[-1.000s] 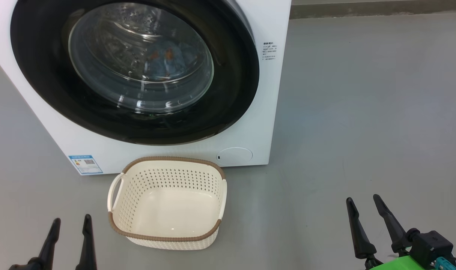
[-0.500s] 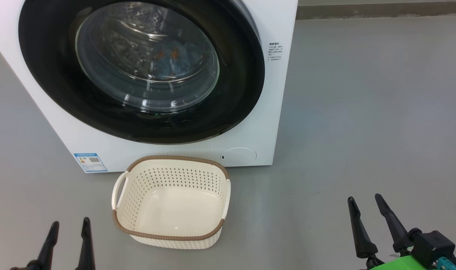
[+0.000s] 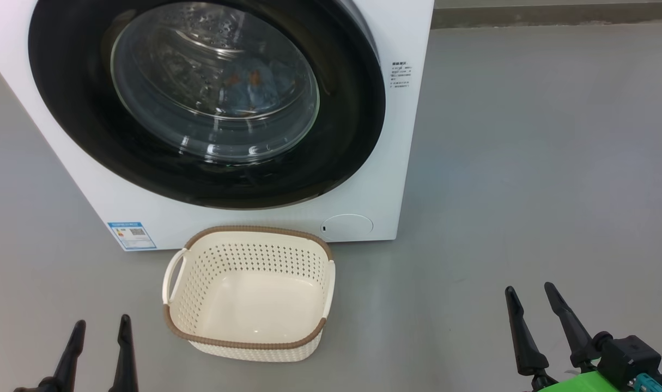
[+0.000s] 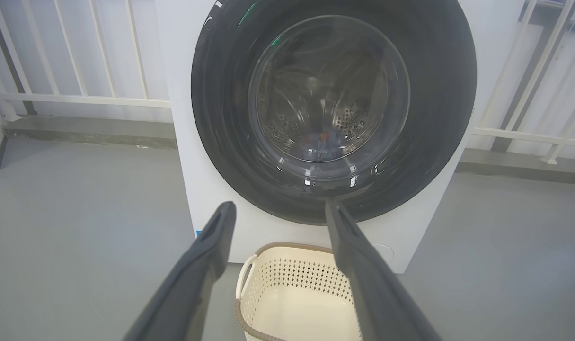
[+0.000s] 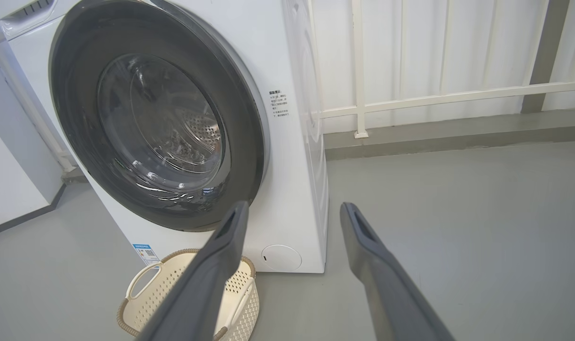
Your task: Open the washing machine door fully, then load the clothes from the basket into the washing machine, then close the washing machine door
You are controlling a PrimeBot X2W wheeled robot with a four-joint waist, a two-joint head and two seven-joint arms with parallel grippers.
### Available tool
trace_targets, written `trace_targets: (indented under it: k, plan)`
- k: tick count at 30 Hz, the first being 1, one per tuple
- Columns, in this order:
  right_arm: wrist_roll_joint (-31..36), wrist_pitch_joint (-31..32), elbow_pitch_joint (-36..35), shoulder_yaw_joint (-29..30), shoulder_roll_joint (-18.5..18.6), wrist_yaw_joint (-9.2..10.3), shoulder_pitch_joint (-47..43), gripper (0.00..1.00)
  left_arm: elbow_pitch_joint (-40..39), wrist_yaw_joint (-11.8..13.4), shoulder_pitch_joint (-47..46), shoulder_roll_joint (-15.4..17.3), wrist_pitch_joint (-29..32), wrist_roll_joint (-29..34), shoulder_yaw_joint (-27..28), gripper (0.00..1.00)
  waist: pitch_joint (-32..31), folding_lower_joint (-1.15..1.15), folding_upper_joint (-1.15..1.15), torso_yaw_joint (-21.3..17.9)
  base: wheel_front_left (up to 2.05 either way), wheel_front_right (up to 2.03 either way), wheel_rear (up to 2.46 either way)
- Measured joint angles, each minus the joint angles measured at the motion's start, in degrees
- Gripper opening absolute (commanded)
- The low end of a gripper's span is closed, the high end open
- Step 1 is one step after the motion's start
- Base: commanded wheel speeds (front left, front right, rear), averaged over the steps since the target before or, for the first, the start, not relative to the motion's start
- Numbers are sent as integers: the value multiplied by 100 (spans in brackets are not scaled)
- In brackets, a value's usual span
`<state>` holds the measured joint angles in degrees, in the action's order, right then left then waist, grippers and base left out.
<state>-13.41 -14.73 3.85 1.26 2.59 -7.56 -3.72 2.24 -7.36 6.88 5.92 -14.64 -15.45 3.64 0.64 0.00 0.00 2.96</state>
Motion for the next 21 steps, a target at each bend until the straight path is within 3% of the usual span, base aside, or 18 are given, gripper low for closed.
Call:
trace_targets:
  k: [17, 18, 21]
  plan:
    - [-29, 0, 8, -3, -1, 0, -1, 100, -63, 0, 24, 23, 0, -5, -59, 100, -88, 0, 0, -13, 0, 0, 0]
    - [-29, 0, 8, -7, -1, 0, -1, 0, -63, 0, 26, 30, 0, -5, -90, 0, -94, 0, 0, -15, 0, 0, 0]
    - [-29, 3, 229, -36, -22, 0, -2, 0, 136, 2, 33, -55, 3, -5, -146, 0, -95, 0, 0, -16, 0, 0, 0]
